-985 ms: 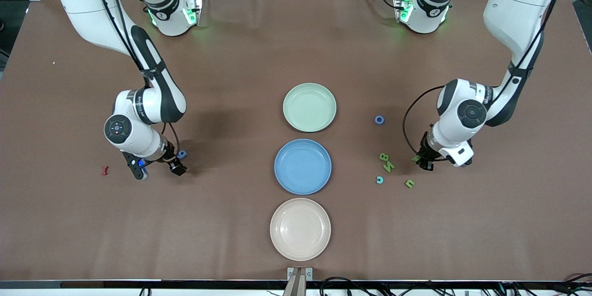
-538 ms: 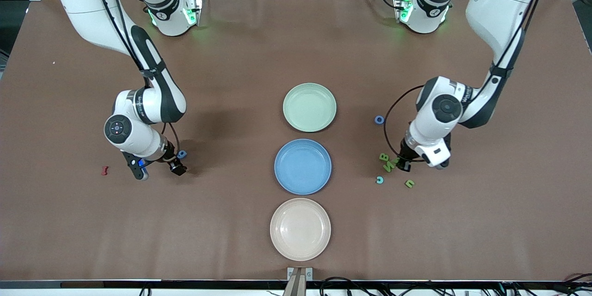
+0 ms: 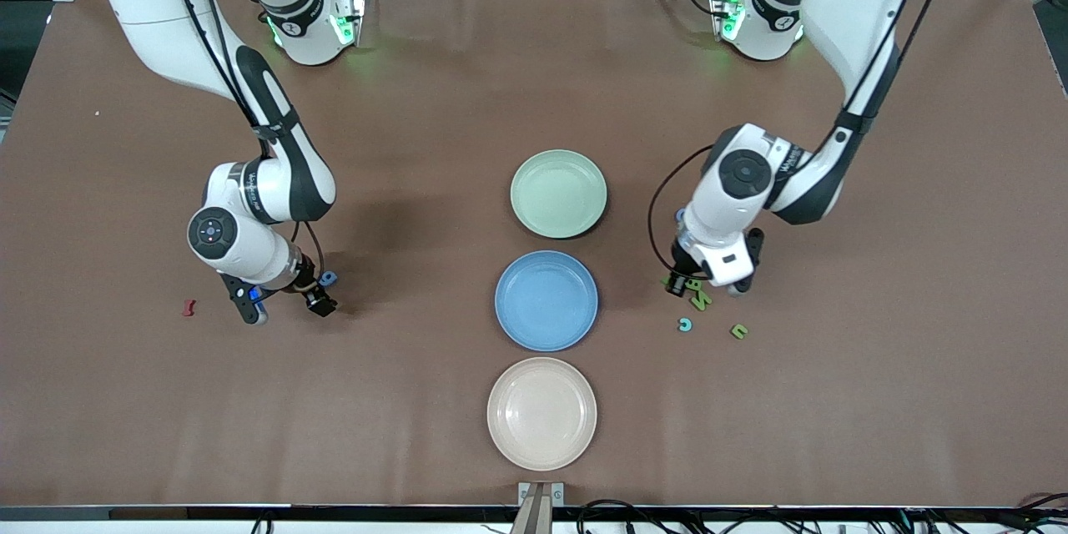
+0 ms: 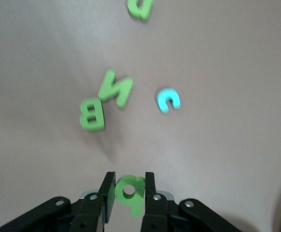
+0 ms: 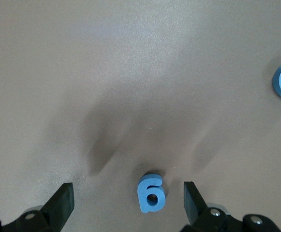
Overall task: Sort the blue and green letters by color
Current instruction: 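Carry the green q to the green plate and open the left gripper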
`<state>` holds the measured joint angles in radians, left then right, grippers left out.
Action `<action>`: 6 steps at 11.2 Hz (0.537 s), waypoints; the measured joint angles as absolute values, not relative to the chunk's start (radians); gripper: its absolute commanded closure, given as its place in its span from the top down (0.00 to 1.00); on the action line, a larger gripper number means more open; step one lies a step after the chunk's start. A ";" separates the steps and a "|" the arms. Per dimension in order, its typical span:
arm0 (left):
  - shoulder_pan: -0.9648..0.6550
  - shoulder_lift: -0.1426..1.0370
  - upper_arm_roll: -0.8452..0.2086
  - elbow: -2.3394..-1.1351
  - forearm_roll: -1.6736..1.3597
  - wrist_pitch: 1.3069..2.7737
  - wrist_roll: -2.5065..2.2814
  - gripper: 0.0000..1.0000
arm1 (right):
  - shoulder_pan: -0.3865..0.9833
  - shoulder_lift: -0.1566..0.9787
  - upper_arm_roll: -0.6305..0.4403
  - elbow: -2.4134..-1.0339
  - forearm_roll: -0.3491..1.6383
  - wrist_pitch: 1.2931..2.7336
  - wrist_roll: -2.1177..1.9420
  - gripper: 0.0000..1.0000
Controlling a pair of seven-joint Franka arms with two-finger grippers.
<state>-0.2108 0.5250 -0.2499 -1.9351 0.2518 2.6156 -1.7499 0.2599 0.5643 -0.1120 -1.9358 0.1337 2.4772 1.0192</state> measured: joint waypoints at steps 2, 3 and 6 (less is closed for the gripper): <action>-0.256 0.524 -0.251 -1.929 0.252 2.616 -1.751 0.00 | 0.260 0.560 -0.112 -1.935 0.134 2.475 1.019 1.00; -0.277 0.522 -0.251 -1.926 0.252 2.616 -1.751 0.00 | 0.260 0.558 -0.113 -1.934 0.134 2.472 1.019 1.00; -0.352 0.505 -0.253 -1.925 0.252 2.615 -1.768 0.00 | 0.257 0.557 -0.115 -1.934 0.134 2.466 1.019 1.00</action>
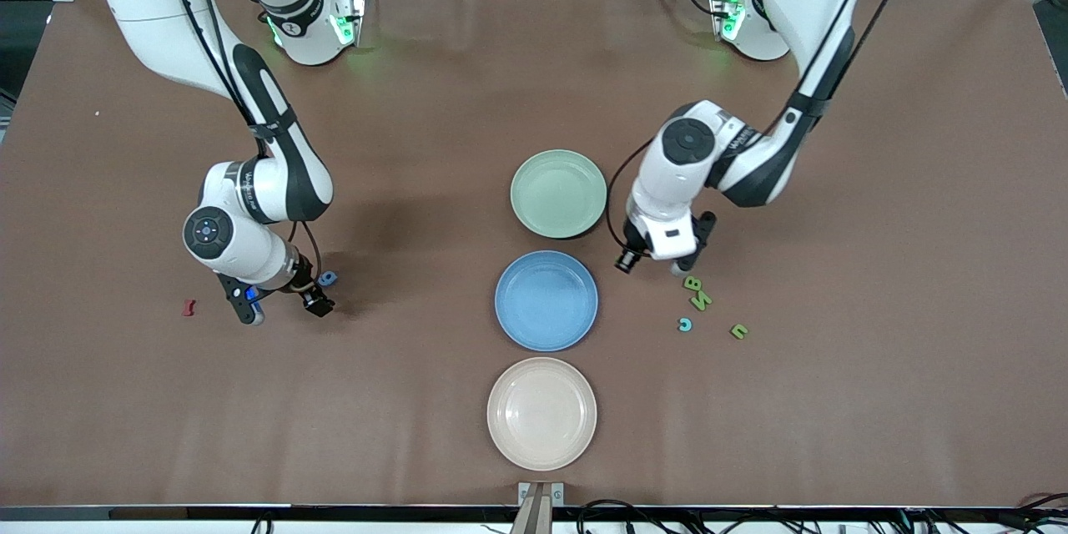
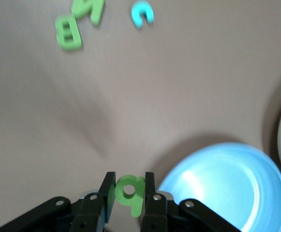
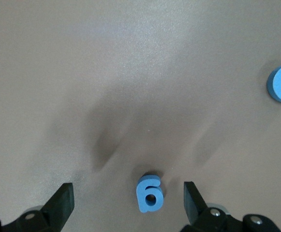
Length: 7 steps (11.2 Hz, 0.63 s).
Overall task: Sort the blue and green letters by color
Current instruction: 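Carry the green q to the green plate and open the left gripper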
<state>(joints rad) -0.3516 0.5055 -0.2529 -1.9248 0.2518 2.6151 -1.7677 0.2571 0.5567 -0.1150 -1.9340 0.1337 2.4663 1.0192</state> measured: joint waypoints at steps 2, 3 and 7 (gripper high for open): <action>-0.425 0.495 -0.254 -1.925 0.252 2.589 -1.811 0.00 | 0.257 0.557 -0.115 -1.934 0.134 2.466 1.019 1.00; -0.463 0.490 -0.255 -1.924 0.252 2.533 -1.822 0.00 | 0.257 0.557 -0.115 -1.933 0.134 2.465 1.019 1.00; -0.566 0.479 -0.259 -1.924 0.252 2.423 -1.862 0.35 | 0.258 0.557 -0.115 -1.933 0.134 2.463 1.020 1.00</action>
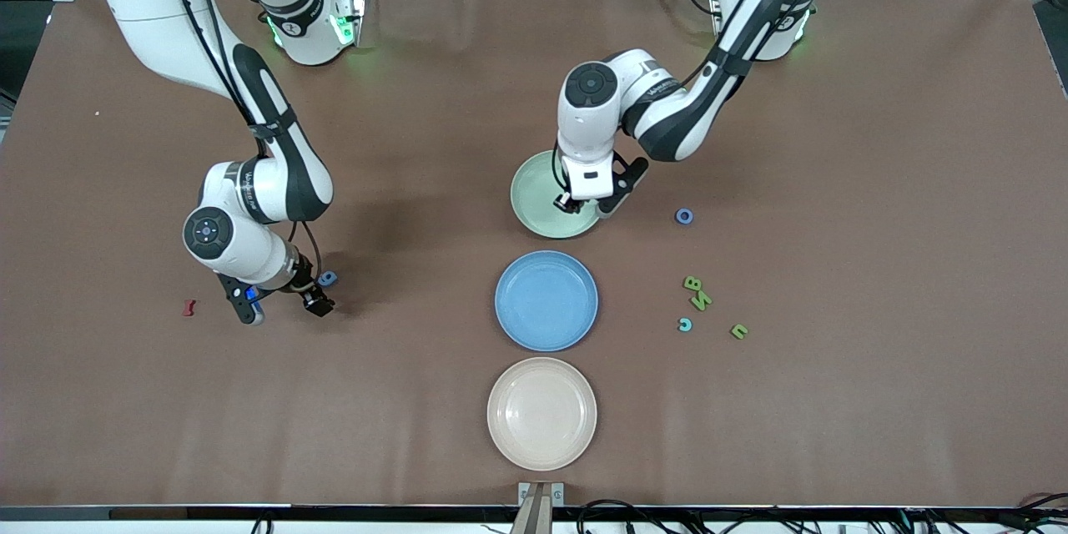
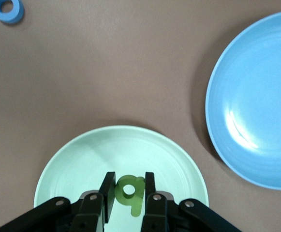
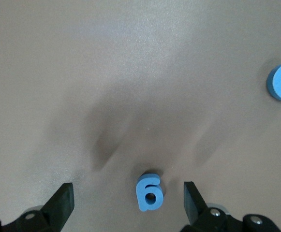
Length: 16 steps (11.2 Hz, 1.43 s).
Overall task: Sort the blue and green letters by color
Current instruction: 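Carry the green q to the green plate and open the left gripper, then grasp blue 6 with the right gripper while the left gripper grasps green B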
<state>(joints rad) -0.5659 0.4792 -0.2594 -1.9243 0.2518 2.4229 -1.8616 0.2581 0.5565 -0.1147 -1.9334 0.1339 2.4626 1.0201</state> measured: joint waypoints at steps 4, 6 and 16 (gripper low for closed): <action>-0.578 0.496 -0.254 -1.904 0.252 2.422 -1.874 1.00 | 0.263 0.559 -0.111 -1.938 0.134 2.456 1.059 1.00; -0.568 0.499 -0.229 -1.887 0.254 2.422 -1.874 1.00 | 0.264 0.560 -0.111 -1.946 0.134 2.456 1.067 1.00; -0.226 0.506 -0.207 -1.840 0.336 2.412 -1.690 1.00 | 0.265 0.557 -0.104 -2.018 0.134 2.545 1.067 0.09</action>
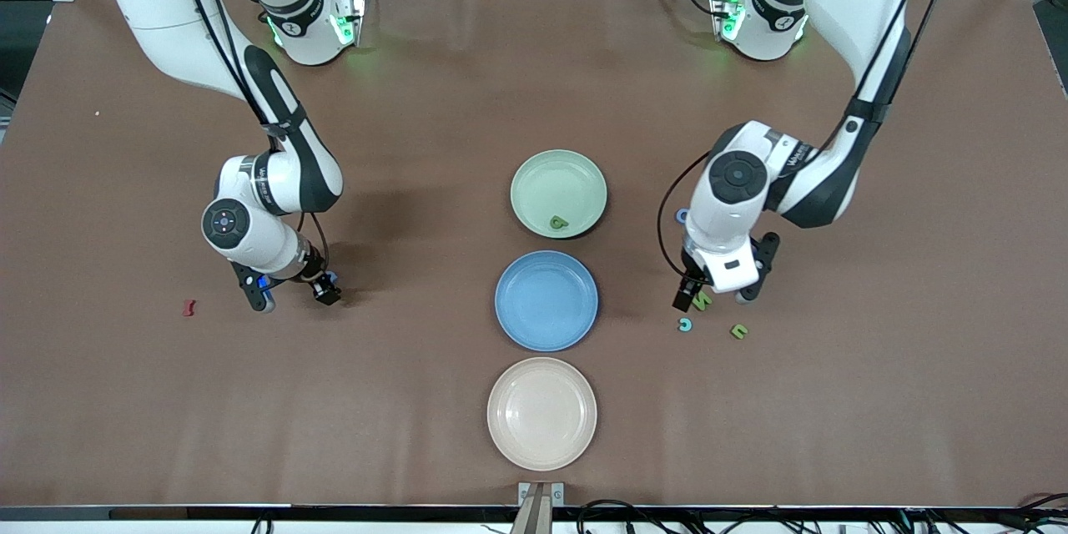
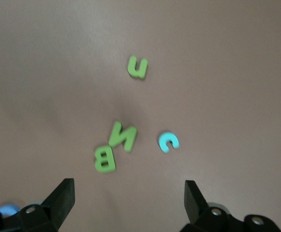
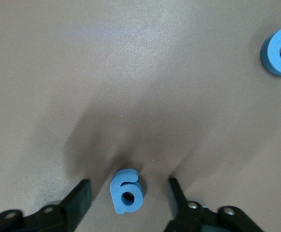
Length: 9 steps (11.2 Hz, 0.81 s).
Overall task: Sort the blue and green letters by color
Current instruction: 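Grasp blue 6 with the right gripper while the left gripper grasps green B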
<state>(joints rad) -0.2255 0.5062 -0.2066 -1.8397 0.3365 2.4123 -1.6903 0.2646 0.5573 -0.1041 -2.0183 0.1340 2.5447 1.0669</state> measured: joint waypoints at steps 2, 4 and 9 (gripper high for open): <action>-0.194 0.537 -0.207 -1.840 0.336 2.410 -1.669 1.00 | 0.264 0.551 -0.105 -2.018 0.134 2.542 1.067 0.01; -0.189 0.585 -0.208 -1.840 0.336 2.413 -1.654 1.00 | 0.262 0.543 -0.105 -2.018 0.134 2.534 1.067 0.00; -0.189 0.645 -0.212 -1.809 0.302 2.415 -1.641 1.00 | 0.262 0.542 -0.104 -1.966 0.134 2.448 0.982 0.00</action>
<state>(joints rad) -0.1892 0.6446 -0.2121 -1.8088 0.3019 2.4149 -1.6409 0.2620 0.5421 -0.1044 -1.9660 0.1338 2.4485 0.9818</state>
